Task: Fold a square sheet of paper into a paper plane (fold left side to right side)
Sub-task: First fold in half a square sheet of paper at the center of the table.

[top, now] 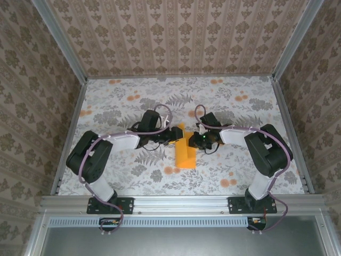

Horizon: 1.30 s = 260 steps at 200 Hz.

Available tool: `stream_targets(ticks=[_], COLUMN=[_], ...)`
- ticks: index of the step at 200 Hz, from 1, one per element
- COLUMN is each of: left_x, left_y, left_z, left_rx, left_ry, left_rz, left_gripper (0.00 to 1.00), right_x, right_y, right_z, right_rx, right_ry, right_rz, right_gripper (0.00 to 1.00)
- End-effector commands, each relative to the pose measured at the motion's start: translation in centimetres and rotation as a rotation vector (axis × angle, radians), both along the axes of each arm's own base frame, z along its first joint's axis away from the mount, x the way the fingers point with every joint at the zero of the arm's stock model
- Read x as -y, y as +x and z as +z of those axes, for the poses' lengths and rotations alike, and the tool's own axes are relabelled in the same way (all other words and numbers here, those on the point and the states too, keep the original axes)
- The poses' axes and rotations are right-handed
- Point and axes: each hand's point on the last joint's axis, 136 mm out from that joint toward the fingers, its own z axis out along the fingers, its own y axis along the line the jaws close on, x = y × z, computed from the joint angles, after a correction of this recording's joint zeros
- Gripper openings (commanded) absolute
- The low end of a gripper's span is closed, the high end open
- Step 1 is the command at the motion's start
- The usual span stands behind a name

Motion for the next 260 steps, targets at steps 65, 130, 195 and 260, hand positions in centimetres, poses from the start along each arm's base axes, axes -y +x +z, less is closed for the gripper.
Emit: stream_targets(ticks=[65,130,195,260], left_x=[1.3,1.3,-0.5,-1.9], left_y=[0.5,0.4,0.5,-0.6], left_z=[-0.6,-0.9,-0.4,-3.1], left_rx=[-0.017,-0.019,0.036,0.0], left_ry=[-0.009,0.003,0.095,0.261], left_rz=[-0.005,-0.003,0.029,-0.002], left_gripper=[0.5,0.42,0.49,0.57], right_x=[1.0,-2.4,-0.4,1.1], right_y=[0.5,0.4,-0.1,-0.1], right_z=[6.7,4.5,2.5,1.0], right_rx=[0.119,0.012,-0.002,-0.022], right_ry=[0.168,0.274,0.113,0.0], right_rz=[-0.046,-0.014,-0.025,-0.038], right_gripper=[0.47,0.41,0.04,0.07])
